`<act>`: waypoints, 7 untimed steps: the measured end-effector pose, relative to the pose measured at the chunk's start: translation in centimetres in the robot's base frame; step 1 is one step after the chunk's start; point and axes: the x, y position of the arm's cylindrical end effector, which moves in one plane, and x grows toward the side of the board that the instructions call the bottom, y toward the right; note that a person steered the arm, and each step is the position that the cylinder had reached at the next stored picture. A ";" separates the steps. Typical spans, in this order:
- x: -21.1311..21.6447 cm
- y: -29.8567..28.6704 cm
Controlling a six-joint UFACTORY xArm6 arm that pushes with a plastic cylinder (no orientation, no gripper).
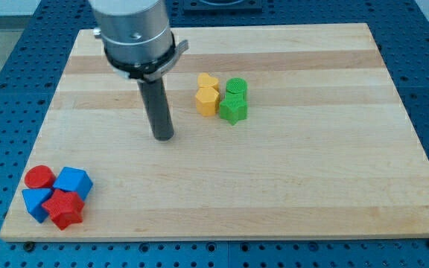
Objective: Move the yellow heart to the top left corner
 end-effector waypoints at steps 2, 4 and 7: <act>-1.3 9.5; -3.0 11.4; -10.4 9.2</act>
